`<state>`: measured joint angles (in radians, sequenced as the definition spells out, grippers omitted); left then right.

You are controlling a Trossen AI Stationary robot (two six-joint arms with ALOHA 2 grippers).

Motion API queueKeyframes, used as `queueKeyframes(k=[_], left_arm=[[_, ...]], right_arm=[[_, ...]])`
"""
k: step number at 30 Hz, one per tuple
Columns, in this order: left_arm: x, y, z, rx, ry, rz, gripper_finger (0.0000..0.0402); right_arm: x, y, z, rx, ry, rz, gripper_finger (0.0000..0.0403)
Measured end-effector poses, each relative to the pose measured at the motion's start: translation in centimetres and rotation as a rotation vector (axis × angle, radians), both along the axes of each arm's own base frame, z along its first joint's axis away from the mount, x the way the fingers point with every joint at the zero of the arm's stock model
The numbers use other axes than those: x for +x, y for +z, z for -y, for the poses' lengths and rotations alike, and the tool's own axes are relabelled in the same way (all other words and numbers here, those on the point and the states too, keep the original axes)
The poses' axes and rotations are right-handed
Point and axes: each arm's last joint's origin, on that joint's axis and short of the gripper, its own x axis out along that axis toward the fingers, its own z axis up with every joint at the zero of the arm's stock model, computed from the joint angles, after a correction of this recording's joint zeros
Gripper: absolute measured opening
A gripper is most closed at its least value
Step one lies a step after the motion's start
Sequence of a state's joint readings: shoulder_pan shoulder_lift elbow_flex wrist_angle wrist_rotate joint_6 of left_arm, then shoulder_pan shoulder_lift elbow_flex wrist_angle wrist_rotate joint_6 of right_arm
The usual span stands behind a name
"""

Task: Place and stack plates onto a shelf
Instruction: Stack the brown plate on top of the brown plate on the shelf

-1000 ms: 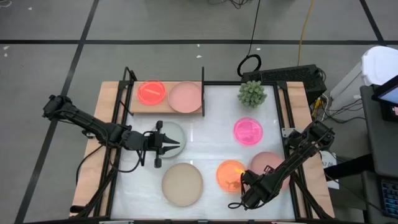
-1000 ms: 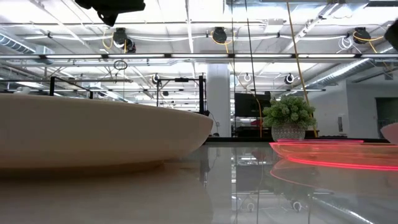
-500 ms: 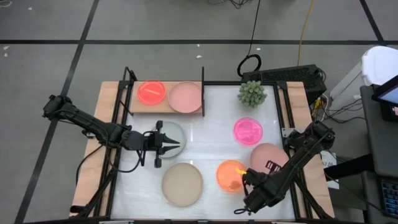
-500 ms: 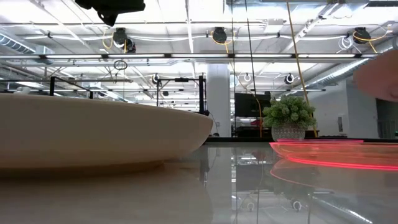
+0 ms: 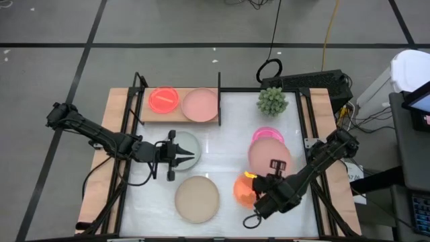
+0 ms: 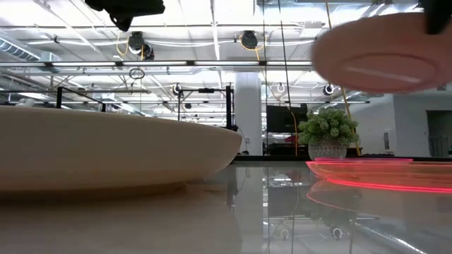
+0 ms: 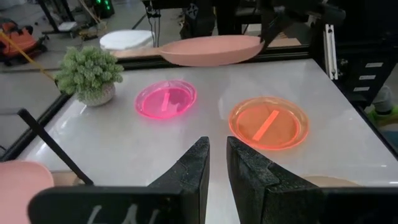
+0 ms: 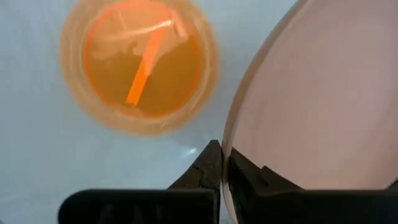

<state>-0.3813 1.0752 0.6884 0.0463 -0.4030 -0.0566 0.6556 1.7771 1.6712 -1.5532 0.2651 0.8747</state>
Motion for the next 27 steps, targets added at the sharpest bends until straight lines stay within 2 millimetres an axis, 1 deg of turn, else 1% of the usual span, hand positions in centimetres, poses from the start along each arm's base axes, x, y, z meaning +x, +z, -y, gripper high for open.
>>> queueKeyframes(k=[8,10,13,18,23,27], left_arm=[[-0.1,-0.3,-0.1,-0.053,0.029,-0.024,0.0063],[-0.2,-0.3,-0.2,-0.104,0.068,-0.022,0.0063],[-0.5,0.0,-0.3,-0.155,0.099,-0.016,0.0063],[-1.2,0.4,-0.6,-0.17,0.108,-0.012,0.0063],[-1.5,0.2,-0.7,-0.155,0.112,-0.042,0.0063],[-1.6,0.0,-0.8,-0.156,0.118,-0.065,0.0063]], right_arm=[[2.4,1.5,2.9,-0.099,0.211,0.016,0.0],[2.9,1.7,3.6,-0.119,0.262,0.008,0.0],[3.9,1.8,5.0,-0.145,0.321,-0.003,0.0],[5.5,1.9,7.6,-0.171,0.409,-0.02,0.0],[7.3,1.9,10.2,-0.182,0.506,-0.005,0.0],[8.5,2.0,12.2,-0.198,0.548,0.015,0.0]])
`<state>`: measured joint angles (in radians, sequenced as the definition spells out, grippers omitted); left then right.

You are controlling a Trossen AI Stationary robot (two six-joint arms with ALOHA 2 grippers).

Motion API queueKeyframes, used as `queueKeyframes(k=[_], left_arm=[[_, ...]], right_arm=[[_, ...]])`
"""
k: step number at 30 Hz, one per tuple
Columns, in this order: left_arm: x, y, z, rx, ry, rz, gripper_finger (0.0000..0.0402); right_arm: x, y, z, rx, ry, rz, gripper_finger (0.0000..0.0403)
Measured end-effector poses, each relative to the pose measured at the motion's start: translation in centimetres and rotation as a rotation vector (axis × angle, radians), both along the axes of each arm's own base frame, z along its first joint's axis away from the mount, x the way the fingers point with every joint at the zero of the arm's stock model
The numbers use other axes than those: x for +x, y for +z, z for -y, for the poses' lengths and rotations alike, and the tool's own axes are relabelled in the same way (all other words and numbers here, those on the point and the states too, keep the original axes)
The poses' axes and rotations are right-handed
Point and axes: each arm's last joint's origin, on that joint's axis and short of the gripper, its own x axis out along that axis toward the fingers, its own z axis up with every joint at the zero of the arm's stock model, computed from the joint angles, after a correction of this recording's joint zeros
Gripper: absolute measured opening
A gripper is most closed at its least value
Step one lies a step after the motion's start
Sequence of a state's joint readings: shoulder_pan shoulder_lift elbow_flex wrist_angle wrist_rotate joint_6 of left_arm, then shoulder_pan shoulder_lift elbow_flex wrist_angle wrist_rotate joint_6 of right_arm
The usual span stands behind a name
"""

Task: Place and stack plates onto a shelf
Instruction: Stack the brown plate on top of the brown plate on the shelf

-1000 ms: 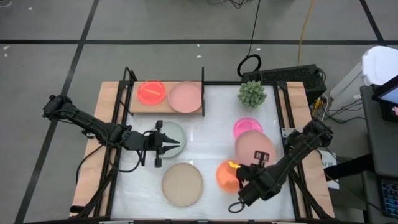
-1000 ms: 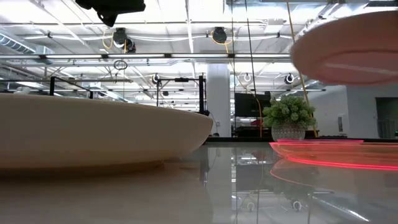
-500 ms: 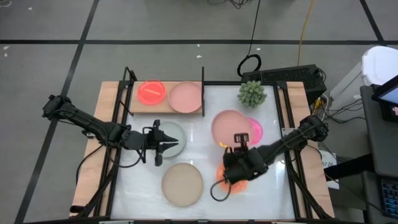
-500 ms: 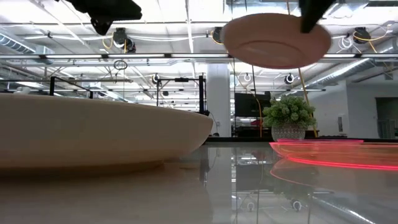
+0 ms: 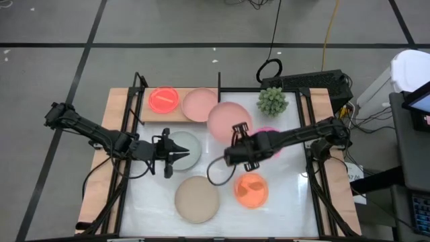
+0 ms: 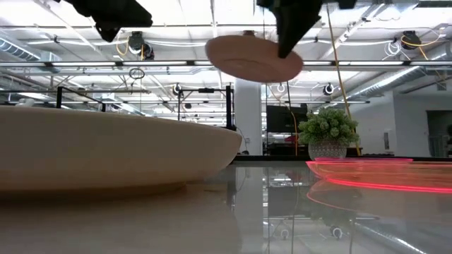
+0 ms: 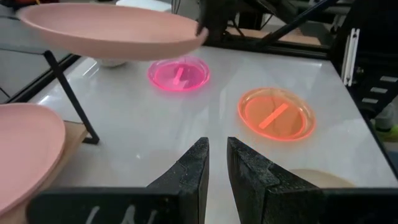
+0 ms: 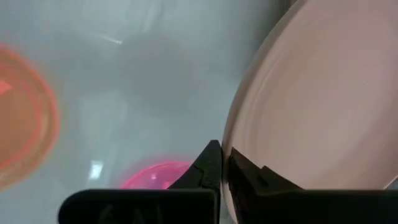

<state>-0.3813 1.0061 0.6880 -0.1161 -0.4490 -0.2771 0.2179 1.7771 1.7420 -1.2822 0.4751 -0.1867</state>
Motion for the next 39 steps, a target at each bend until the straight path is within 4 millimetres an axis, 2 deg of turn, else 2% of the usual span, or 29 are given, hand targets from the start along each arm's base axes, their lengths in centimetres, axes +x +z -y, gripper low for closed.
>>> queueKeyframes(k=[16,21,26,29,35,39], left_arm=[[-0.5,0.2,0.7,-0.051,-0.015,0.015,0.0063],[-0.6,0.3,0.9,-0.055,-0.023,0.024,0.0063],[-0.6,0.4,1.0,-0.056,-0.027,0.027,0.0063],[-0.6,0.4,1.0,-0.056,-0.027,0.027,0.0063],[-0.6,0.4,1.0,-0.055,-0.028,0.033,0.0063],[-0.6,0.4,1.0,-0.054,-0.029,0.032,0.0063]], right_arm=[[4.5,1.7,7.2,-0.132,0.243,0.235,0.0],[5.2,2.3,9.0,-0.187,0.261,0.296,0.0],[5.8,2.8,10.7,-0.16,0.322,0.382,0.0],[6.6,2.4,11.7,-0.137,0.351,0.423,0.0],[8.5,0.2,14.1,-0.063,0.386,0.471,0.0],[9.3,-1.2,14.9,-0.066,0.387,0.464,0.0]])
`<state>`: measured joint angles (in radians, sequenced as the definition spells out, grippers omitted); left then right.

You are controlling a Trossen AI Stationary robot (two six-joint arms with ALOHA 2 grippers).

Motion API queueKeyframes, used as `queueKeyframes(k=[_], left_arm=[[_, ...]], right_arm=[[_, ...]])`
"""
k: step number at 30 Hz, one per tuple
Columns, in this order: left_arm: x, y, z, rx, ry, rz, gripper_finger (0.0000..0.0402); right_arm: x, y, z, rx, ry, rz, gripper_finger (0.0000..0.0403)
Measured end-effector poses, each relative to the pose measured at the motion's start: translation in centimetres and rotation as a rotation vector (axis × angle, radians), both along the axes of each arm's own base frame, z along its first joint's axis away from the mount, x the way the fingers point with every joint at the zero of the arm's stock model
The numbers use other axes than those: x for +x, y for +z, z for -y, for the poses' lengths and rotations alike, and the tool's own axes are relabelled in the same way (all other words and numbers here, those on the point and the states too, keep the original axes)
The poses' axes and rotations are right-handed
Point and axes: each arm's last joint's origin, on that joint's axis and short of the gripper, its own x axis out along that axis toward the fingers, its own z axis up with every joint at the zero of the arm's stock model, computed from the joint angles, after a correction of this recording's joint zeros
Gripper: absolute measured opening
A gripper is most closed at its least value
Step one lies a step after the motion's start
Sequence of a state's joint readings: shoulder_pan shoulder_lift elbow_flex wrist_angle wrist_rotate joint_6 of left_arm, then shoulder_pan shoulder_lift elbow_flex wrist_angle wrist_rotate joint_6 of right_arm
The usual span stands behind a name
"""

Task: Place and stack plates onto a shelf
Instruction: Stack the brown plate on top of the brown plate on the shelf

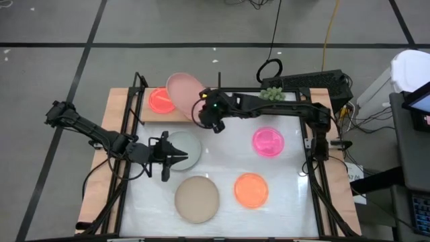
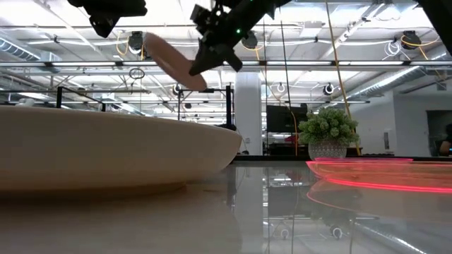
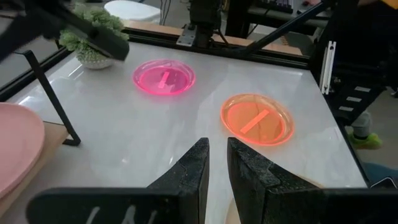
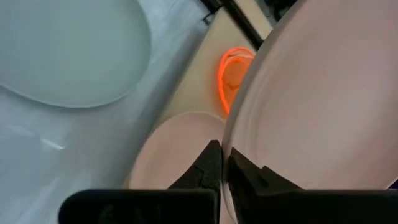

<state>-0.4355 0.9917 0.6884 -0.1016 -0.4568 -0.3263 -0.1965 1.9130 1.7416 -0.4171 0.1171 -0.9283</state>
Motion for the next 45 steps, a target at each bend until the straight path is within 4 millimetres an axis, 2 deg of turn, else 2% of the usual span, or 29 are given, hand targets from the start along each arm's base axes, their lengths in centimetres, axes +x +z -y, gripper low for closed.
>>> queueKeyframes(k=[12,22,33,38,45], left_arm=[[0.0,0.0,0.0,0.006,-0.004,-0.002,0.0063],[0.0,0.0,0.0,0.006,-0.004,-0.002,0.0063],[0.0,0.0,0.1,0.002,-0.004,-0.002,0.0063],[0.0,0.0,0.1,0.003,-0.006,-0.003,0.0063],[0.0,-0.1,0.1,0.005,-0.006,-0.007,0.0063]], right_arm=[[0.8,-3.8,1.0,0.077,-0.043,-0.114,0.0],[0.7,-4.1,1.0,0.123,-0.083,-0.13,0.0],[0.4,-6.9,1.2,0.155,-0.115,-0.223,0.0],[0.3,-7.0,1.3,0.14,-0.131,-0.224,0.0001],[0.3,-7.0,1.3,0.129,-0.13,-0.223,0.0023]])
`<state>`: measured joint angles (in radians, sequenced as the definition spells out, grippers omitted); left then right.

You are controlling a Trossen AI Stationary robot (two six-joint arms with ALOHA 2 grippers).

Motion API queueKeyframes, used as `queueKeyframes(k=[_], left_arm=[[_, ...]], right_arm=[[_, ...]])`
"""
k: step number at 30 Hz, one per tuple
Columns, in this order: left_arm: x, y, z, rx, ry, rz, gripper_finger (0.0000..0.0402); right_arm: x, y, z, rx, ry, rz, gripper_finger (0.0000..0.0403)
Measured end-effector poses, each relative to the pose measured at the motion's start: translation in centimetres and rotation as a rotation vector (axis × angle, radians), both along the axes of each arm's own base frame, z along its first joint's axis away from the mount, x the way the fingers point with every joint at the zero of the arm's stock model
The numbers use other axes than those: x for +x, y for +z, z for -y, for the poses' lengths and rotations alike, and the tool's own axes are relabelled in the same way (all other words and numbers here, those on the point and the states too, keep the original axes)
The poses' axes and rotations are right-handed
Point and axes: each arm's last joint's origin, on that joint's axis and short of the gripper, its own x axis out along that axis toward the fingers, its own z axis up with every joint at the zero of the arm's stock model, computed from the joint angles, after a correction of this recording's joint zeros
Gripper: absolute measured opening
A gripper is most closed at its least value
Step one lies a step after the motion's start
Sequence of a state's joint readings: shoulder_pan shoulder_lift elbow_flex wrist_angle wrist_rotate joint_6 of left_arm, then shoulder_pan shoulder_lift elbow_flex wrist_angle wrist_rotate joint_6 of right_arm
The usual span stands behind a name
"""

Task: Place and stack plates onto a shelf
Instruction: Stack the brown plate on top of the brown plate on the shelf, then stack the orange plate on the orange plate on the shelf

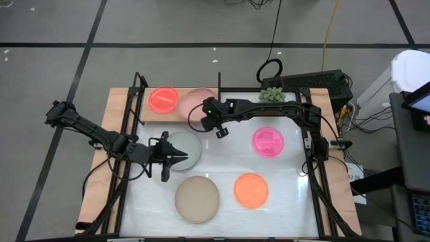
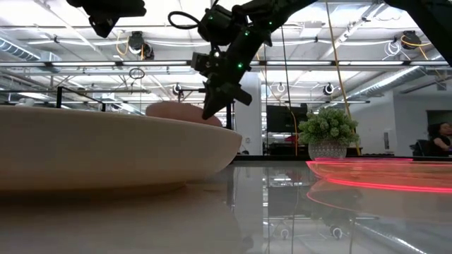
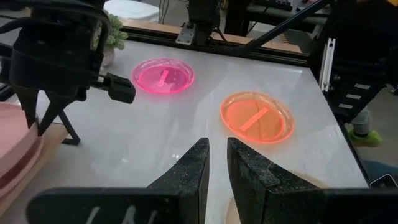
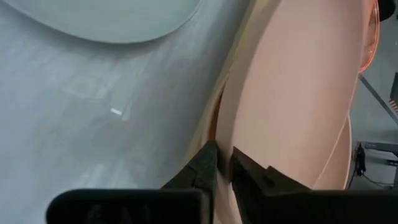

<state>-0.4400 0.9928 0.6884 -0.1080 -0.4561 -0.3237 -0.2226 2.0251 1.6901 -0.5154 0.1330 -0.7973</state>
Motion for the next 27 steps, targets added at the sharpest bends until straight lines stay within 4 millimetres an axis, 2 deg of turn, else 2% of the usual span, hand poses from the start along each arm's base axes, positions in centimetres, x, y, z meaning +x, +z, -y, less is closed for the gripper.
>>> queueKeyframes(k=[15,21,27], left_arm=[[-0.1,-0.2,0.0,0.007,0.001,-0.022,0.0063],[-0.1,-0.2,-0.1,0.008,0.002,-0.023,0.0063],[-0.2,-0.5,0.0,0.018,-0.004,-0.048,0.0063]], right_arm=[[0.2,0.2,-0.3,0.011,-0.028,0.029,0.0054],[0.2,1.7,-2.5,-0.053,-0.09,0.066,0.0054],[-1.4,4.7,-5.8,0.042,-0.144,0.106,0.0054]])
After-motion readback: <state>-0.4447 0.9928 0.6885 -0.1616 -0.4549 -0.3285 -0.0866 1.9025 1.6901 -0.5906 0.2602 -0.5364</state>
